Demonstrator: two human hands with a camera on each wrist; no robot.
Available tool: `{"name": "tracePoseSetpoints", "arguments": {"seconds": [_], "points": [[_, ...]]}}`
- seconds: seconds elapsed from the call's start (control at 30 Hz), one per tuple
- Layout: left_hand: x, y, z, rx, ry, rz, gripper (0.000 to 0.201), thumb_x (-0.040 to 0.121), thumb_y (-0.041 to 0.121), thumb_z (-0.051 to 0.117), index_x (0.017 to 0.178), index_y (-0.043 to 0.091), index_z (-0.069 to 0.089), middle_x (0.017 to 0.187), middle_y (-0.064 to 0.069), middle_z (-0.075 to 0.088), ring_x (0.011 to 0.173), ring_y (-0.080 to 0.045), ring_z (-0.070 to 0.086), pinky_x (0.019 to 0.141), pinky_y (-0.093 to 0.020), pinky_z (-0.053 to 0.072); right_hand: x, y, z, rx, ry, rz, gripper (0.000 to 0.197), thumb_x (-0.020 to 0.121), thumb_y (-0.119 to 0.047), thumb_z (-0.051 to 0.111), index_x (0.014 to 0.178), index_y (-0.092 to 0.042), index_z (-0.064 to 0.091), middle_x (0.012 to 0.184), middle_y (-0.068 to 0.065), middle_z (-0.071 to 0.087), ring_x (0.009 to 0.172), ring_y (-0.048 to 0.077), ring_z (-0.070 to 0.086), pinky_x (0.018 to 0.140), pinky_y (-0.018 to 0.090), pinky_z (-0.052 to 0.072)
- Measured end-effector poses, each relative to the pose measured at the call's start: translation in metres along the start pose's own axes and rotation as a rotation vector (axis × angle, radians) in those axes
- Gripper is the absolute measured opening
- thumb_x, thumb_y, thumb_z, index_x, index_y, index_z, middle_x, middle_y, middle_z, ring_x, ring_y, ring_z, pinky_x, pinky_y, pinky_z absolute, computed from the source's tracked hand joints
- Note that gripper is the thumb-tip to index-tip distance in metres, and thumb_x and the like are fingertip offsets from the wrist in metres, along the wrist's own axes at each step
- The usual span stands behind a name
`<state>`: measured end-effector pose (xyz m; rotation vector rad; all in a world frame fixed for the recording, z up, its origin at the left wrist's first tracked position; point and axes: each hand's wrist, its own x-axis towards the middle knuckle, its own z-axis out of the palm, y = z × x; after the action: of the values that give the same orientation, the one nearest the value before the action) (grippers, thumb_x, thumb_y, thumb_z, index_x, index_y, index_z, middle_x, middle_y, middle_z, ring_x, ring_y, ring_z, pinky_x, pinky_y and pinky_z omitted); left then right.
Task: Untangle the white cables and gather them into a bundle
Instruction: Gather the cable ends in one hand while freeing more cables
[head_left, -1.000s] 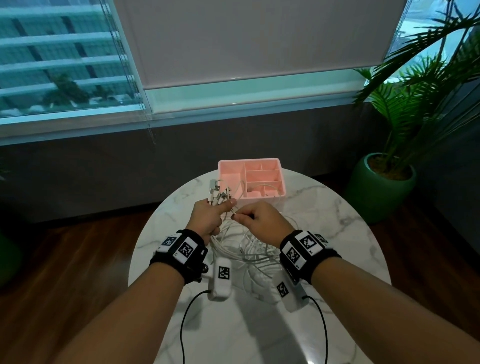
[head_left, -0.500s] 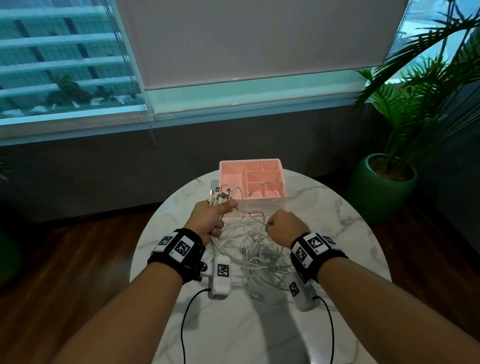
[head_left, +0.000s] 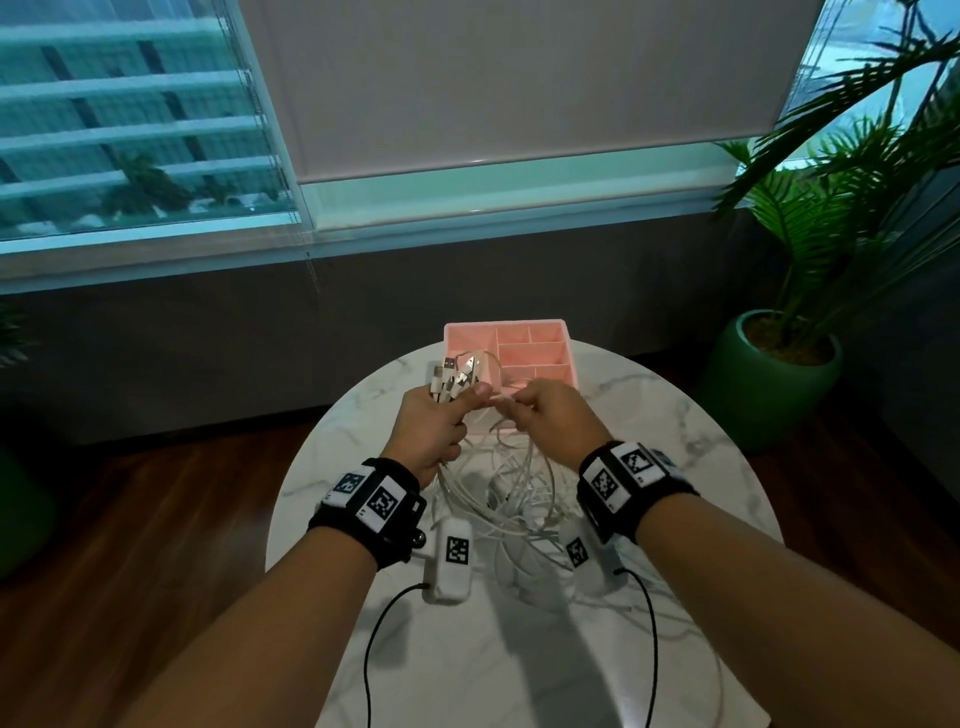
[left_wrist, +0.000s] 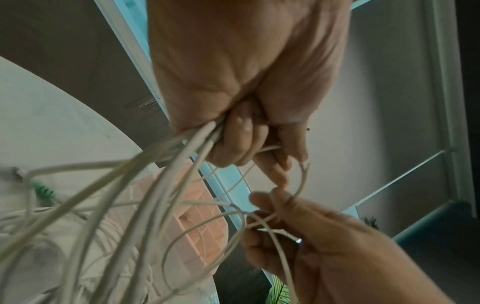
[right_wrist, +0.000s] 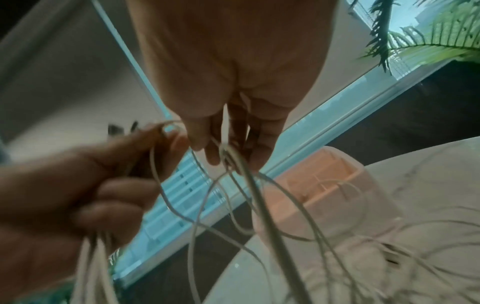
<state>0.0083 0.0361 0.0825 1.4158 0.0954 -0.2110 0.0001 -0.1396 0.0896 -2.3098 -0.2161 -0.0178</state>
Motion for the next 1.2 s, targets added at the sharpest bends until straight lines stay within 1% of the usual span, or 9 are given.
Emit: {"name": "tracePoseSetpoints", "arguments": {"seconds": [0.13, 0.23, 0.3, 0.4, 0.5, 0.63, 0.97, 1.07, 1.2], "points": [[-0.004, 0.002, 0.003, -0.04, -0.031, 0.079, 0.041, 0.095, 0.034, 0.069, 0.118, 0.0, 0.068, 0.097, -0.01, 0.049, 0.043, -0.008, 0.022, 0.037, -0.019, 0.02, 0.012, -0.024, -0.026, 0.226, -0.019, 0.009, 0.034, 0.098, -0.032, 0.062, 0.082, -0.004, 0.074, 0.07, 0.008, 0.073, 0.066, 0.022, 0.072, 0.067, 0.031, 0.061], [-0.008, 0.001, 0.009, 0.03, -0.061, 0.102, 0.023, 0.097, 0.028, 0.068, 0.099, 0.005, 0.07, 0.065, -0.002, 0.052, 0.041, -0.007, 0.022, 0.038, -0.018, 0.019, 0.019, -0.037, -0.04, 0.5, 0.039, 0.065, 0.025, 0.098, -0.015, 0.061, 0.09, 0.007, 0.071, 0.067, 0.015, 0.072, 0.059, 0.027, 0.07, 0.059, 0.036, 0.06], [-0.013, 0.0, 0.017, 0.15, -0.073, 0.137, 0.011, 0.098, 0.016, 0.066, 0.1, 0.007, 0.072, 0.048, 0.015, 0.053, 0.036, -0.001, 0.03, 0.037, -0.015, 0.025, 0.021, -0.043, -0.049, 0.638, 0.08, 0.075, 0.025, 0.099, -0.016, 0.059, 0.094, 0.007, 0.068, 0.07, 0.016, 0.071, 0.057, 0.024, 0.068, 0.056, 0.033, 0.058], [-0.014, -0.01, 0.018, 0.26, -0.072, 0.142, 0.008, 0.095, 0.011, 0.069, 0.091, 0.004, 0.072, 0.039, 0.018, 0.045, 0.034, 0.003, 0.037, 0.042, -0.014, 0.032, 0.024, -0.058, -0.064, 0.789, 0.118, 0.04, 0.026, 0.102, -0.022, 0.054, 0.097, 0.002, 0.065, 0.075, 0.014, 0.069, 0.061, 0.025, 0.065, 0.063, 0.039, 0.057], [-0.013, -0.023, 0.014, 0.337, -0.08, 0.098, 0.019, 0.093, 0.016, 0.073, 0.074, 0.019, 0.076, 0.047, 0.012, 0.047, 0.038, -0.004, 0.029, 0.046, -0.023, 0.024, 0.031, -0.078, -0.093, 1.064, 0.184, -0.051, 0.024, 0.104, -0.021, 0.049, 0.098, 0.0, 0.059, 0.077, 0.012, 0.067, 0.068, 0.027, 0.067, 0.065, 0.036, 0.059], [-0.017, -0.024, 0.01, 0.216, -0.06, 0.043, 0.018, 0.097, 0.015, 0.067, 0.097, -0.002, 0.072, 0.091, -0.017, 0.076, 0.036, 0.003, 0.045, 0.038, -0.011, 0.034, 0.043, -0.098, -0.133, 1.2, 0.279, -0.196, 0.023, 0.106, -0.02, 0.046, 0.094, -0.003, 0.057, 0.081, 0.014, 0.068, 0.071, 0.03, 0.072, 0.062, 0.033, 0.06], [-0.001, -0.022, -0.011, 0.136, 0.056, -0.005, 0.024, 0.099, 0.023, 0.064, 0.103, -0.001, 0.069, 0.095, -0.011, 0.079, 0.038, -0.009, 0.026, 0.037, -0.018, 0.023, 0.052, -0.098, -0.218, 1.497, 0.516, -0.468, 0.028, 0.105, -0.016, 0.042, 0.091, 0.001, 0.06, 0.093, 0.024, 0.069, 0.1, 0.044, 0.069, 0.075, 0.04, 0.056], [-0.001, -0.023, -0.004, 0.128, 0.055, -0.01, 0.022, 0.1, 0.022, 0.063, 0.1, 0.0, 0.069, 0.096, -0.013, 0.078, 0.036, -0.007, 0.028, 0.036, -0.018, 0.024, 0.05, -0.112, -0.225, 1.442, 0.337, -0.455, 0.03, 0.105, -0.014, 0.041, 0.09, 0.001, 0.062, 0.091, 0.022, 0.071, 0.091, 0.038, 0.071, 0.075, 0.038, 0.057], [-0.001, -0.015, 0.012, 0.057, 0.027, 0.021, 0.021, 0.101, 0.024, 0.062, 0.099, 0.004, 0.068, 0.101, -0.01, 0.078, 0.038, -0.007, 0.022, 0.038, -0.018, 0.021, 0.043, -0.115, -0.179, 1.032, 0.082, -0.153, 0.023, 0.106, -0.02, 0.041, 0.099, -0.003, 0.055, 0.087, 0.02, 0.069, 0.084, 0.038, 0.073, 0.068, 0.038, 0.061]]}}
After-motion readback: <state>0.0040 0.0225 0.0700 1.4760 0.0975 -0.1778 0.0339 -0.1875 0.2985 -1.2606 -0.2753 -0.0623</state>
